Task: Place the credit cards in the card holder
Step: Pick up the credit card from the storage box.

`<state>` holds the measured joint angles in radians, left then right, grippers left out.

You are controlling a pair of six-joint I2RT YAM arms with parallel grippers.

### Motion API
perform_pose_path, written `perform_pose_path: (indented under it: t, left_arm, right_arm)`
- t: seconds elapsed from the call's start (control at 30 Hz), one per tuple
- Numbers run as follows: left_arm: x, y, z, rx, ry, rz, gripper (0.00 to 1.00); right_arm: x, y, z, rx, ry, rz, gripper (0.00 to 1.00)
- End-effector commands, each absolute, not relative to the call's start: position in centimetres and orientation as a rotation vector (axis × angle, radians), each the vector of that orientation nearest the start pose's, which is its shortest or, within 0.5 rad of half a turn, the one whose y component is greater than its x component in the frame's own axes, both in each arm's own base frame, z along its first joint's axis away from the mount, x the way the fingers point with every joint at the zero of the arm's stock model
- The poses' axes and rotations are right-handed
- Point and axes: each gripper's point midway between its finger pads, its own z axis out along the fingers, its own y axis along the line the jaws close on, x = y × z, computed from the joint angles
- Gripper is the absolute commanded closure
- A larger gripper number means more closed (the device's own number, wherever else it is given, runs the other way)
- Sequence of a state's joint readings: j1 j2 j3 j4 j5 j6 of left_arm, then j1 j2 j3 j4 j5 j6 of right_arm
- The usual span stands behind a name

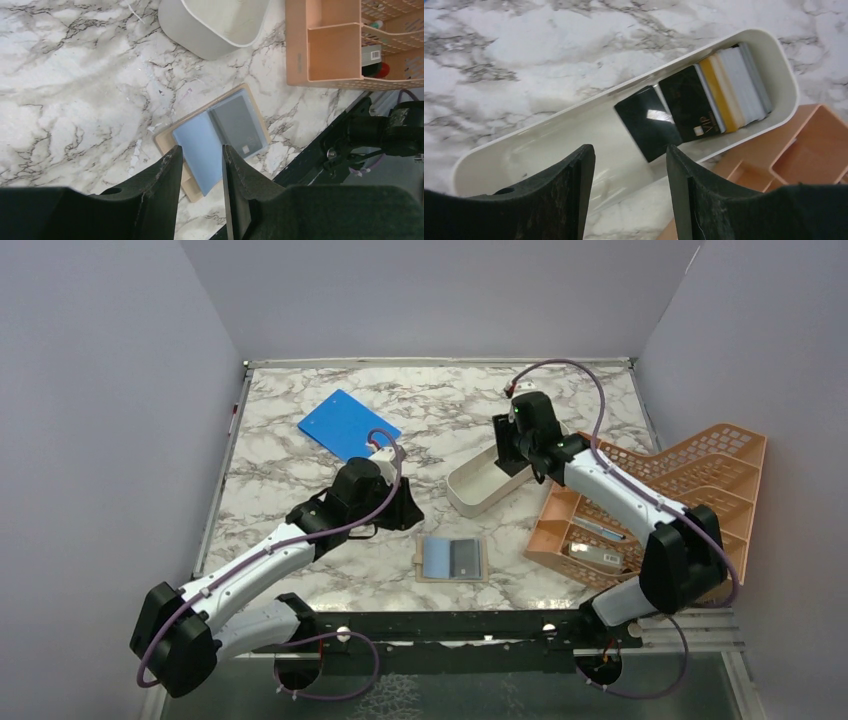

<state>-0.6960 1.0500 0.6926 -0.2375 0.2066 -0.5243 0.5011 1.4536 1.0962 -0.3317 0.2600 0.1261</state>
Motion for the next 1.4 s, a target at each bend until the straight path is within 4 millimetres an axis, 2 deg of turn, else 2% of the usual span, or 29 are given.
perform_pose_path:
  t: [0.0, 0.1, 0.27, 0.57, 0.83, 0.97, 1.17, 1.23, 1.37]
  left_arm:
    - [21.2, -23.7, 15.1, 0.405, 2.249, -0.792, 0.62]
    - [21.2, -23.8, 15.6, 0.413, 2.243, -0.800, 0.62]
    - [21.1, -23.6, 17.0, 0.435, 2.217, -0.790, 0.61]
    - [21.5, -22.1, 17.7, 0.426, 2.178, -0.706, 0.58]
    - [21.6, -21.9, 18.3, 0.420, 2.163, -0.698, 0.57]
    - [21.6, -21.6, 18.2, 0.412, 2.163, -0.684, 0.56]
    - [21.7, -21.8, 17.7, 0.406, 2.188, -0.683, 0.56]
    - [21.8, -21.8, 17.6, 0.408, 2.189, -0.678, 0.56]
    - [21.8, -21.7, 17.7, 0.402, 2.184, -0.675, 0.56]
  right_arm:
    - [41.5, 13.0, 16.0, -0.373, 2.191, -0.041, 0.41]
    - [43.5, 11.2, 14.8, -0.417, 2.229, -0.098, 0.40]
    - [45.5, 9.2, 13.6, -0.480, 2.265, -0.171, 0.29]
    - [46.2, 7.4, 11.0, -0.611, 2.334, -0.212, 0.19]
    - [45.8, 7.4, 8.2, -0.668, 2.400, -0.185, 0.18]
    - [45.9, 7.4, 7.6, -0.689, 2.406, -0.191, 0.18]
    - [46.7, 5.1, 6.2, -0.609, 2.437, -0.368, 0.19]
    - [46.7, 4.8, 5.9, -0.600, 2.439, -0.391, 0.22]
    - [47.0, 4.7, 6.6, -0.584, 2.411, -0.399, 0.34]
